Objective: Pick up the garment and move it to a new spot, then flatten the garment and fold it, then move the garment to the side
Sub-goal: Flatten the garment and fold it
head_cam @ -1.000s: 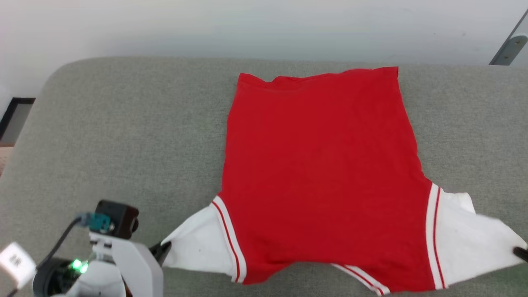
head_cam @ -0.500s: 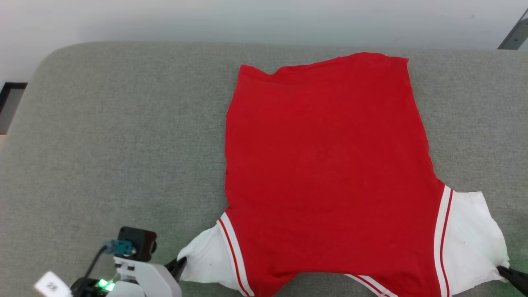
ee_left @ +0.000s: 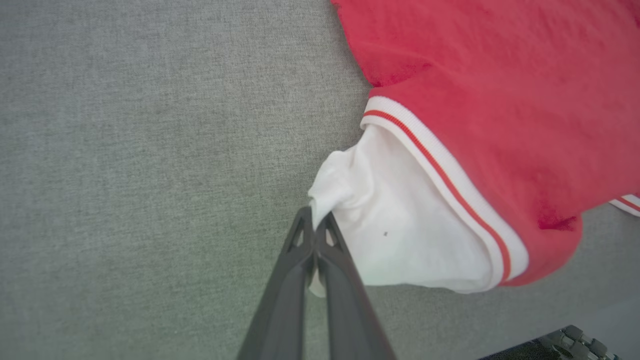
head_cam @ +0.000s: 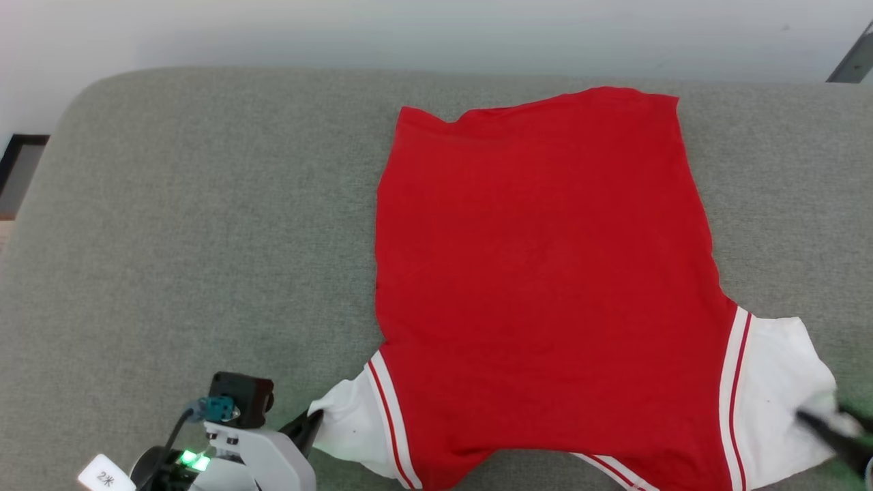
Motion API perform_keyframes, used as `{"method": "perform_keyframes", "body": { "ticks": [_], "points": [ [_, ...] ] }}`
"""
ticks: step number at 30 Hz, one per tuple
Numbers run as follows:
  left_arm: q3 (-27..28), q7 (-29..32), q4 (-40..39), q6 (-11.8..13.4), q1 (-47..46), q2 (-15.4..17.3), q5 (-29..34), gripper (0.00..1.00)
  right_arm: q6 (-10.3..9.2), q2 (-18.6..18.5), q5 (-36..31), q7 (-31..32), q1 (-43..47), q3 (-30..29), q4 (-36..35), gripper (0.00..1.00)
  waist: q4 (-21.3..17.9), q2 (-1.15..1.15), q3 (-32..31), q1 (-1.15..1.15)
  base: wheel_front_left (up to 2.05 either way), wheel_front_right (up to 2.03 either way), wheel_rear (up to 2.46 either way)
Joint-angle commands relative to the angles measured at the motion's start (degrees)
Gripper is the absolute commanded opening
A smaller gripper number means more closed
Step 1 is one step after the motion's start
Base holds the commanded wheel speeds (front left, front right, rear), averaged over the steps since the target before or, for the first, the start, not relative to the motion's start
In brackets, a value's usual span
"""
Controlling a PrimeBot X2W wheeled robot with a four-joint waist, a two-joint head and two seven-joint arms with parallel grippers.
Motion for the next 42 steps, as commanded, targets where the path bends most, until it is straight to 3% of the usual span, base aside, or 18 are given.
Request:
{"method": "perform_keyframes", "body": {
  "ticks": [1,7,11,16,26,35,42],
  "points": [
    [0.0,-0.4,-0.3,0.1,-0.4,-0.3,0.5,0.00,-0.62,-0.4,0.0,-0.5,0.3,-1.0,-0.3,1.00,0.1,0.00,0.1,0.00,0.00,0.00,0.00],
    [-0.6,-0.8,-1.6,0.5,-1.1,-1.0,1.5,0.00,-0.46,-3.9,1.3,-3.8,-1.1,-8.5,-6.5,1.00,0.8,0.00,1.1,0.00,0.00,0.00,0.00],
    [-1.5,-0.7,-2.4,0.3,-2.3,-2.1,2.5,0.00,-0.45,-2.6,-2.5,-5.3,-6.0,-12.2,-7.8,1.00,1.9,0.00,2.5,0.00,0.00,0.00,0.00],
    [-2.9,-0.7,-3.0,-0.5,-5.0,-4.1,4.2,0.00,-0.45,1.7,-9.0,-6.8,-15.3,-14.3,-5.4,1.00,4.4,0.00,5.3,0.00,0.00,0.00,0.00],
    [-5.8,-1.6,-2.5,-2.2,-10.8,-9.5,7.5,0.00,-0.46,7.1,-16.5,-4.5,-34.5,-11.9,7.6,1.00,10.6,0.00,11.3,0.00,0.00,0.00,0.00],
    [-7.8,-3.2,-0.2,-4.2,-14.4,-14.2,8.8,0.00,-0.46,8.0,-16.4,3.6,-48.5,-8.8,20.4,1.00,15.7,0.00,17.4,0.00,0.00,0.00,0.00],
    [-9.1,-4.7,2.8,-6.0,-16.3,-17.3,9.2,0.00,-0.46,9.1,-14.9,10.2,-54.1,-6.0,27.5,1.00,18.4,0.00,19.8,0.00,0.00,0.00,0.00]
  ]
}}
